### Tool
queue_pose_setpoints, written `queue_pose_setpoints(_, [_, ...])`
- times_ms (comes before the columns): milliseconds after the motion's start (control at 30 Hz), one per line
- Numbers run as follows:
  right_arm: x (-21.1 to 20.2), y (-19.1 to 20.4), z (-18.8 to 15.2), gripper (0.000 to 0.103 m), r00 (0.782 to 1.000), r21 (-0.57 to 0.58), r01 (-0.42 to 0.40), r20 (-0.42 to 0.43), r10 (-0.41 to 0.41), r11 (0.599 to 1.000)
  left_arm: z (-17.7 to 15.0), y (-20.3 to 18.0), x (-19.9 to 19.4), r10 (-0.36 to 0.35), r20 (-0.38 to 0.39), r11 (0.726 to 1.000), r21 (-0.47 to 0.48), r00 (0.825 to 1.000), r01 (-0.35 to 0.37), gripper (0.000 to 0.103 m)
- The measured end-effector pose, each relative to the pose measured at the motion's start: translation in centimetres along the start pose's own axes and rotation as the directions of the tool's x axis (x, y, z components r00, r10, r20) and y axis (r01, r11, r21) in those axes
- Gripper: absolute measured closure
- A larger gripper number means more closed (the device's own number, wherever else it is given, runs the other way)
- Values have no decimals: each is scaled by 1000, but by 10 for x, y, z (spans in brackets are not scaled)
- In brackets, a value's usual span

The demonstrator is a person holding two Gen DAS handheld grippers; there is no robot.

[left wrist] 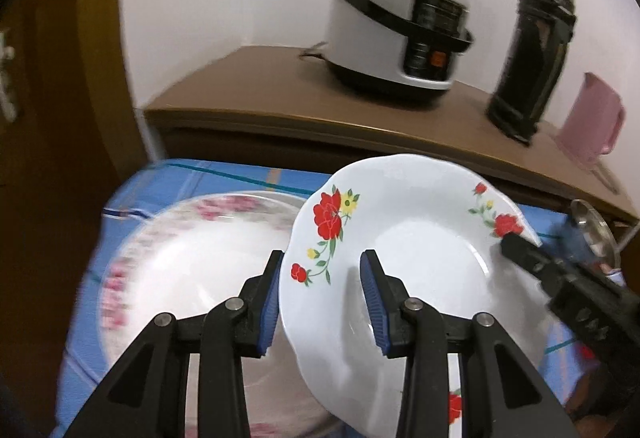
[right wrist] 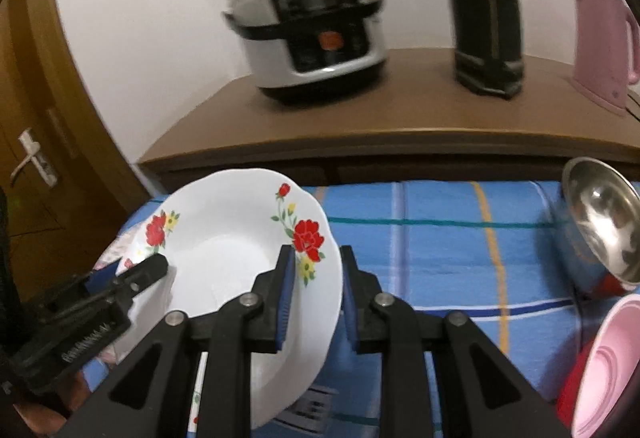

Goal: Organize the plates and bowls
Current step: 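Carry the red-flower plate with both grippers onto the floral plate and release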

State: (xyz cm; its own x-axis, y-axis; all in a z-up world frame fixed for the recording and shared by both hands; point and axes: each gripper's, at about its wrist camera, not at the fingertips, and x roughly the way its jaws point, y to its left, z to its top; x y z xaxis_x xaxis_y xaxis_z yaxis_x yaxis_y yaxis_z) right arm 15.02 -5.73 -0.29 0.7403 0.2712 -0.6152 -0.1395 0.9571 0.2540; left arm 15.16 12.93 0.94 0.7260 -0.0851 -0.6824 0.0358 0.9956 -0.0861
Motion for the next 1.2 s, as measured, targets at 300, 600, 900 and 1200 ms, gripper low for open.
queue_pose_setpoints(300, [17, 34, -1, 80, 999, -20, -37, -24, 36, 999, 0, 38, -3, 34, 14, 997, -65, 999, -33, 63])
queue_pose_setpoints(600, [27, 69, 1, 79, 995, -59, -93, -38, 91, 994, -5, 73, -5, 88, -2, 989, -121, 996, -88, 63])
queue_pose_setpoints(900, [50, 92, 0, 79, 990, -92, -122, -86, 115, 988, -8, 98, -7, 137, -13, 978, -159, 990, -138, 63])
queue_pose_setpoints(1200, [64, 99, -6, 79, 992, -132, -85, -104, 71, 988, -11, 98, 4, 172, -30, 975, -141, 985, -174, 63])
